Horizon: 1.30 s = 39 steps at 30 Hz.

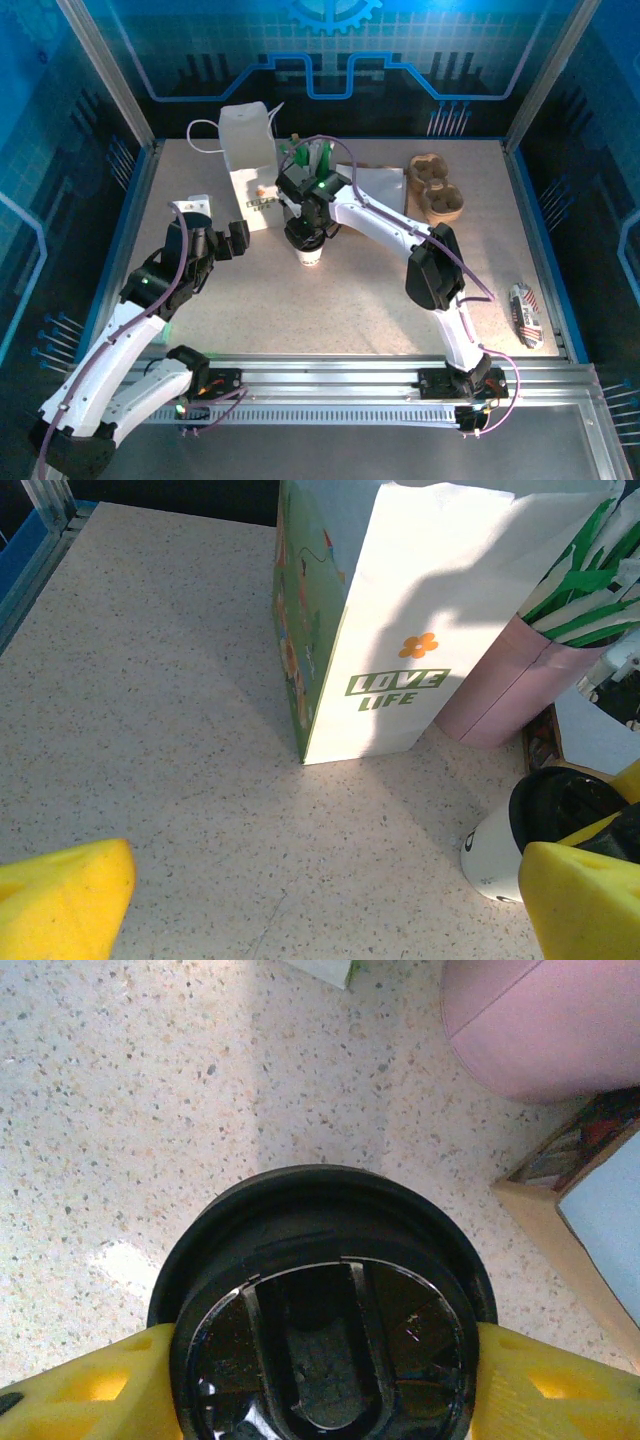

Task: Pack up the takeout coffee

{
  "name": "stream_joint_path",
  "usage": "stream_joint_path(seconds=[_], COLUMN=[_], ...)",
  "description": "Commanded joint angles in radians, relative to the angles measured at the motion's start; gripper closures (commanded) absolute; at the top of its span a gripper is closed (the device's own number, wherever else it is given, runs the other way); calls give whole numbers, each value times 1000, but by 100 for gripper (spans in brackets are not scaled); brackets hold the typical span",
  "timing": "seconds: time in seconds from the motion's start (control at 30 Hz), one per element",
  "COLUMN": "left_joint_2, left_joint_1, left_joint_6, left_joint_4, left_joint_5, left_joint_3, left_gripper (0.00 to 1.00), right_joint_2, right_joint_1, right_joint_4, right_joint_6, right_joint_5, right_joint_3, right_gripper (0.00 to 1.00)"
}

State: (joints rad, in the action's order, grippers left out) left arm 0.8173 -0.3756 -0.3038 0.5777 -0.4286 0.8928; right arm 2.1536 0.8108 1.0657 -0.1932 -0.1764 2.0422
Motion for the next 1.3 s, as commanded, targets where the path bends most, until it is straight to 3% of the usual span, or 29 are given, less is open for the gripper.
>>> stream_joint_path(seconds=[0.0, 0.13, 0.27, 0.7, 1.27], left_joint_2=[-6, -8, -8, 0, 5], left_joint_1=[8, 7, 8, 8, 9], left_joint_6=[15, 16, 15, 13, 10], left_joint_4=[-3, -2, -3, -9, -6], left_joint_5=[8, 5, 8, 26, 25], left_joint_3=[5, 6, 6, 6, 5], left_gripper=[1, 1, 1, 1, 1], right_joint_2=[61, 22, -42, -411, -545], right_joint_1=[-2, -4, -16, -159, -285], right_joint_4=[187, 237, 239, 81, -94], right_joint_6=[-1, 8, 4, -15, -57], right_joint_5=[-13, -30, -47, -56, -10], right_joint_3=[38, 107, 58, -409, -718], right_gripper=[38, 38, 38, 38, 36])
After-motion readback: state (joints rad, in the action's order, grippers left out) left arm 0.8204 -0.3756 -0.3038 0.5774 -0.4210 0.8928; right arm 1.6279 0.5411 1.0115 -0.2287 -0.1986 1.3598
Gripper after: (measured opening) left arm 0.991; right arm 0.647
